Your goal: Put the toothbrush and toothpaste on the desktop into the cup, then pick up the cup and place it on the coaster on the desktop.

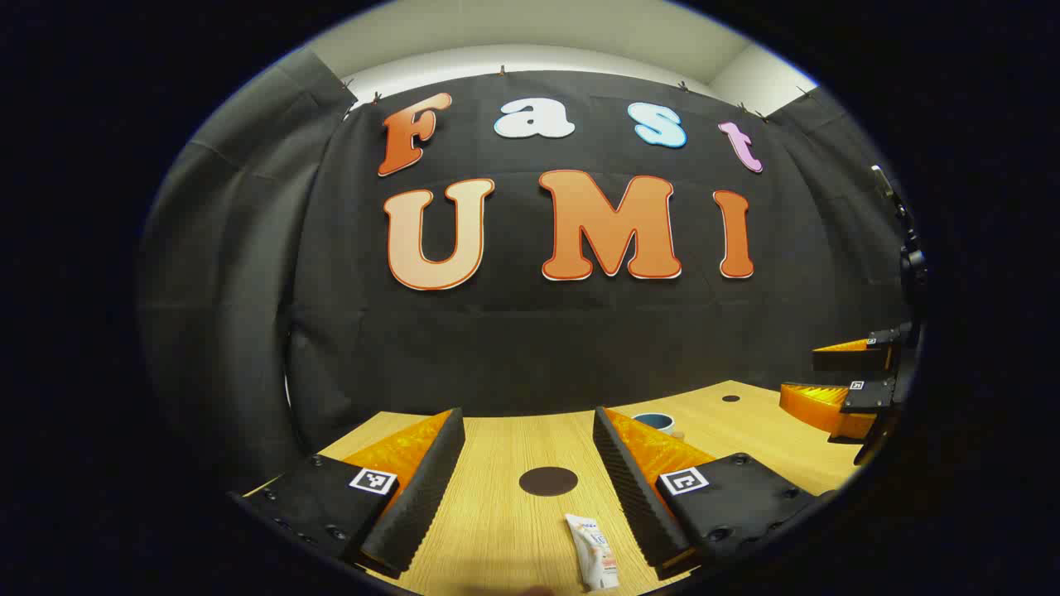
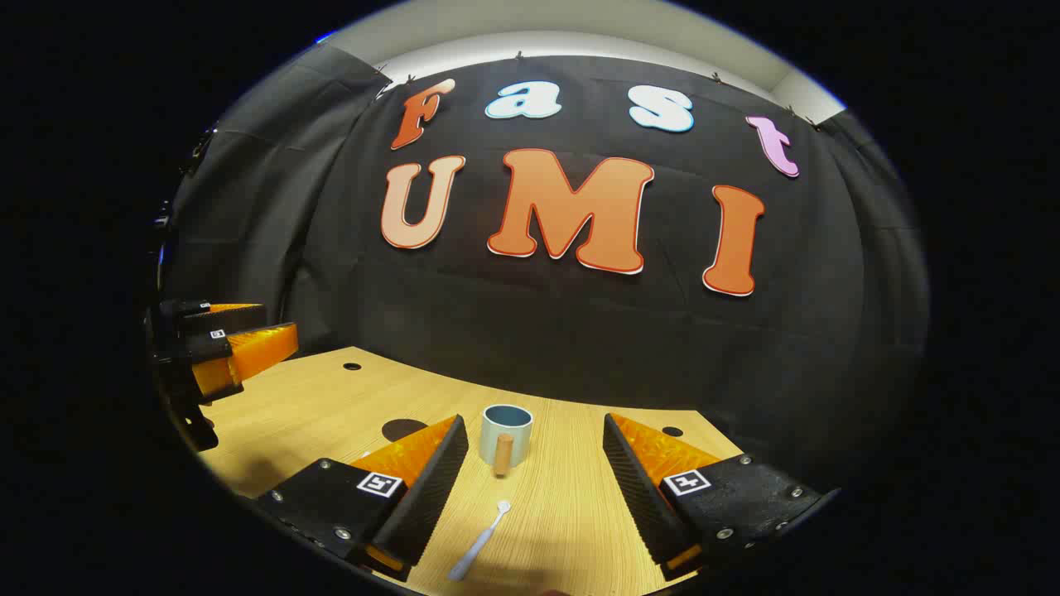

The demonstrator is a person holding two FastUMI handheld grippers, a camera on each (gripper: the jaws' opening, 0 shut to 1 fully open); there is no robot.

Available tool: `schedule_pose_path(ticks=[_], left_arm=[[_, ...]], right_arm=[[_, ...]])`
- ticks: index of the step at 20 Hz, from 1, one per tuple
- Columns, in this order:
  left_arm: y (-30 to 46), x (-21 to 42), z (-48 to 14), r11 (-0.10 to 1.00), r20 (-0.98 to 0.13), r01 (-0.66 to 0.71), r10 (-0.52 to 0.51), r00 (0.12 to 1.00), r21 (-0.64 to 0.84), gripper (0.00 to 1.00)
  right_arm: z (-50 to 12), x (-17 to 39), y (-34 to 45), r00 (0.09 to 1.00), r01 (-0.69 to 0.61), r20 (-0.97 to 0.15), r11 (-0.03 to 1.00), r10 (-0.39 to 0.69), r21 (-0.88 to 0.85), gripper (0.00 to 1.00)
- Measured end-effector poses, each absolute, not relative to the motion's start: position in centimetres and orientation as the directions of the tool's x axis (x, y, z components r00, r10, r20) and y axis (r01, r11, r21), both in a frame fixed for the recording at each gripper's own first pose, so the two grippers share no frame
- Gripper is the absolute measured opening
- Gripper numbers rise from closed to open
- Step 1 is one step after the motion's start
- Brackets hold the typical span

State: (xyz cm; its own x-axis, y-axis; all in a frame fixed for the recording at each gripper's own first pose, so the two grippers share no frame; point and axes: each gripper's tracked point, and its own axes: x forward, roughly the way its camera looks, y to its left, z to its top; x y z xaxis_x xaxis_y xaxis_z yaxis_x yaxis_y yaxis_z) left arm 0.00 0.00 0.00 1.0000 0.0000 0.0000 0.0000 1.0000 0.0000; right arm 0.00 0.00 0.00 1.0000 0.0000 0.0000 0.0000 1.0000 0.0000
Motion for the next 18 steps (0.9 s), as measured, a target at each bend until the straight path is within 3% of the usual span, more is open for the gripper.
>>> schedule_pose_path(ticks=[7, 18], left_arm=[[-1.2, 1.1, 0.1, 1.000, 0.005, 0.019, -0.019, 1.000, 0.009, 0.98], [-0.7, 1.8, -0.8, 1.000, -0.014, 0.009, -0.009, 1.000, 0.011, 1.00]], right_arm=[[1.0, 0.7, 0.9, 0.999, -0.022, 0.030, 1.000, 0.023, -0.014, 0.99], [-0.4, 1.8, 1.0, 0.999, -0.038, -0.025, 0.998, 0.039, 0.040, 0.99]])
